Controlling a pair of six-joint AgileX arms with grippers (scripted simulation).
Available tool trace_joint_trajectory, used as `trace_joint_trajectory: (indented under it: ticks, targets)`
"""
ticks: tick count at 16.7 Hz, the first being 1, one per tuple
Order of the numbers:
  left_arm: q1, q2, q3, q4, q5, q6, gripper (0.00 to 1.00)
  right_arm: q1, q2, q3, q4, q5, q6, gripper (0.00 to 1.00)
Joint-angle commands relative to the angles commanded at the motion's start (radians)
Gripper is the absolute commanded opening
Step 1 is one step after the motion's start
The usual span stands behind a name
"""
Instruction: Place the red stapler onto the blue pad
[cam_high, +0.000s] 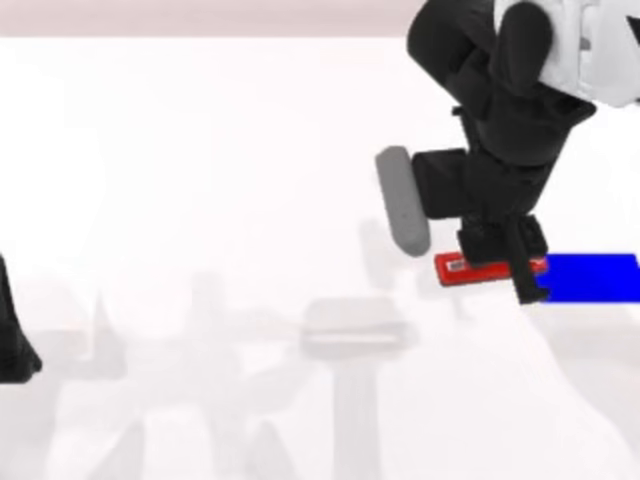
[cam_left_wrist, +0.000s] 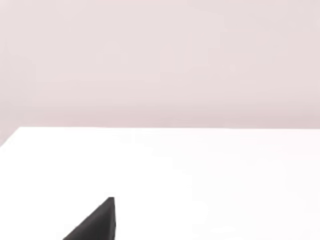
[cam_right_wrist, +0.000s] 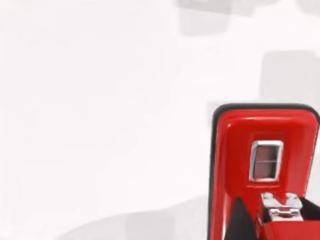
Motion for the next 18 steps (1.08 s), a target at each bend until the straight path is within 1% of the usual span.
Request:
trace_joint_trajectory:
  ticks: [2,4,6,10,14,18]
  targets:
    - [0.000,0.000,0.000,0.000,0.000,0.000,1.00,-0.023,0.009,0.030,0.021,0.015,0.152,0.00]
    - [0.000,0.000,0.000,0.000,0.000,0.000,1.00,-0.054,0.021,0.060,0.040,0.030,0.349,0.00]
    - [0.000,0.000,0.000,0.000,0.000,0.000,1.00,-0.089,0.032,0.085,0.057,0.044,0.583,0.00]
    - [0.000,0.000,0.000,0.000,0.000,0.000,1.00,-0.171,0.052,0.113,0.074,0.064,1.114,0.00]
    - [0.000,0.000,0.000,0.000,0.000,0.000,1.00,-0.258,0.075,0.120,0.059,0.068,1.622,0.00]
    - [0.000,0.000,0.000,0.000,0.000,0.000,1.00,-0.342,0.093,0.111,0.020,0.052,2.057,0.00]
